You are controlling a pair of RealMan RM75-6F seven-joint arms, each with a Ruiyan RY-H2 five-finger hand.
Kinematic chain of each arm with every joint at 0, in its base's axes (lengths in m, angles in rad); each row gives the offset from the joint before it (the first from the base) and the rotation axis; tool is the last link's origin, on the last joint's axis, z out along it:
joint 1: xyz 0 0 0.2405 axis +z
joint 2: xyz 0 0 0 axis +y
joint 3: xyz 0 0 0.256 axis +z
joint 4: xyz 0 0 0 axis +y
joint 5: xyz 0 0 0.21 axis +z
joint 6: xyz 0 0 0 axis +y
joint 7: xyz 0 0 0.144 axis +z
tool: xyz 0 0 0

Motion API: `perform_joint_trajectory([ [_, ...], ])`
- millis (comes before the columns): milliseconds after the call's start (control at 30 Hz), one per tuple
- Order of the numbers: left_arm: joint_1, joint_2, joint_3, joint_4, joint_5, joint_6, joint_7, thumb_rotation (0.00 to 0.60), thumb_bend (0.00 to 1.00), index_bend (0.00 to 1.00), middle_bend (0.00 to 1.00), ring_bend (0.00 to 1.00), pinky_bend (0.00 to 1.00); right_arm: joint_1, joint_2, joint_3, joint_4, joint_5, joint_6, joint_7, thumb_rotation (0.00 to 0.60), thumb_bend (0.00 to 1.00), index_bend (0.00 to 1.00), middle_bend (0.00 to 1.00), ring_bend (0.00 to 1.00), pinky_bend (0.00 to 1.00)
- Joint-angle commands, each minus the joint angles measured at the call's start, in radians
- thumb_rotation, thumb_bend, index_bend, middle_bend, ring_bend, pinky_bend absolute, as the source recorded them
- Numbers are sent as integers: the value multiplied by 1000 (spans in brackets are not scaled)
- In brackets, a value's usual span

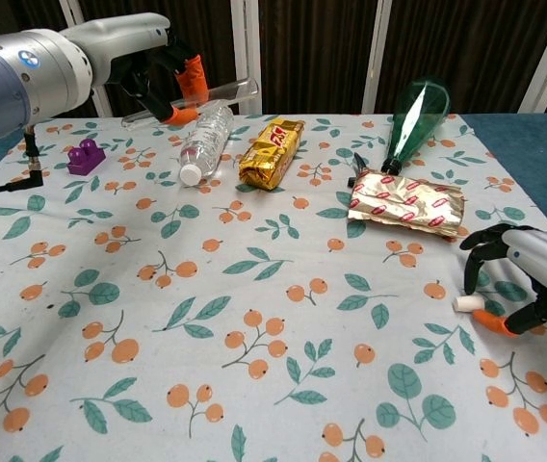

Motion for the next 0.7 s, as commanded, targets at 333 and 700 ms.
perform_joint_trajectory([
  [333,-4,-7,10,-5,0,9,-6,600,595,577,436,35,0,0,7,6,-7,-24,23,23,600,417,626,225,95,0],
  [700,-17,-61,8,18,-7,14,-27,600,595,577,437,35,0,8,50,32,-35,-45,43,50,600,419,647,241,102,0],
])
